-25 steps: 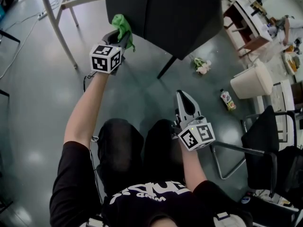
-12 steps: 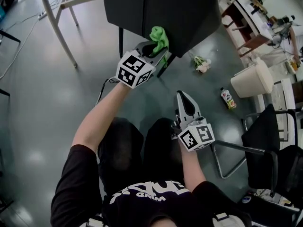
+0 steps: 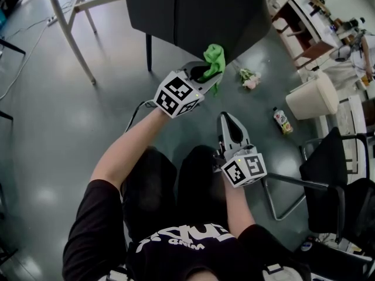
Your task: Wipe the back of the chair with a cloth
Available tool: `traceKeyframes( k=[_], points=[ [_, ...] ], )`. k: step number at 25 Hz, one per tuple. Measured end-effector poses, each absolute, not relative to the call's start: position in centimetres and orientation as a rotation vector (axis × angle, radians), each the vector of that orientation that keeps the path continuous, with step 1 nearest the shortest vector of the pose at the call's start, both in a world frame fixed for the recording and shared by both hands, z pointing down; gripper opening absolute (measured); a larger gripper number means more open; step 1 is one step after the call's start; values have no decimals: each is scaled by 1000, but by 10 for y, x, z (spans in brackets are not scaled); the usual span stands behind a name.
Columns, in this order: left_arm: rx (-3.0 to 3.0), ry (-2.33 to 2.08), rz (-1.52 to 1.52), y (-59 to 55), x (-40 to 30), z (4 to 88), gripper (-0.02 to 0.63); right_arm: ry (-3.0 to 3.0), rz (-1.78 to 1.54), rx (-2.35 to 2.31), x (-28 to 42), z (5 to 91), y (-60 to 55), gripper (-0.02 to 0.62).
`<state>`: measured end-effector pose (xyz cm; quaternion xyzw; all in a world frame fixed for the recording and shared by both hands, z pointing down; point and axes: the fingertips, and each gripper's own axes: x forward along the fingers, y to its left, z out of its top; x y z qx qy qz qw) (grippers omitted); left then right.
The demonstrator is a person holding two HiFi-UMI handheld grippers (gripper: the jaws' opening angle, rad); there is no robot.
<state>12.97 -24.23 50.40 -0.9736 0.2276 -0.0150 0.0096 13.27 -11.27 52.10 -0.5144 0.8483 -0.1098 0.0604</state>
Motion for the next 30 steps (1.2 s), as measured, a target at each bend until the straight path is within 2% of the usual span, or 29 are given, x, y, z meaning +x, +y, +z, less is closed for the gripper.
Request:
traceKeyframes(
  k=[7,17,23,26,30],
  points=[
    [-3013,956,-98,-271,61,528,63,2575,-335,-1539,130,520,-113,-3],
    [-2871,1618,-44,-344,-119,563,63,2579,-338,-1547,128,521,-115,-3],
    [-2681,1965,-126,-367,-226,585,63,2588,-334,-1547,124,522,-117,-3],
    [-2637,2031,-141,-373,-248,587,63,2594,-333,-1546,121,523,-118,-3],
    [-2644,1998,-169,-391,-241,586,63,2611,-335,-1551,118,523,-118,-3]
  ],
)
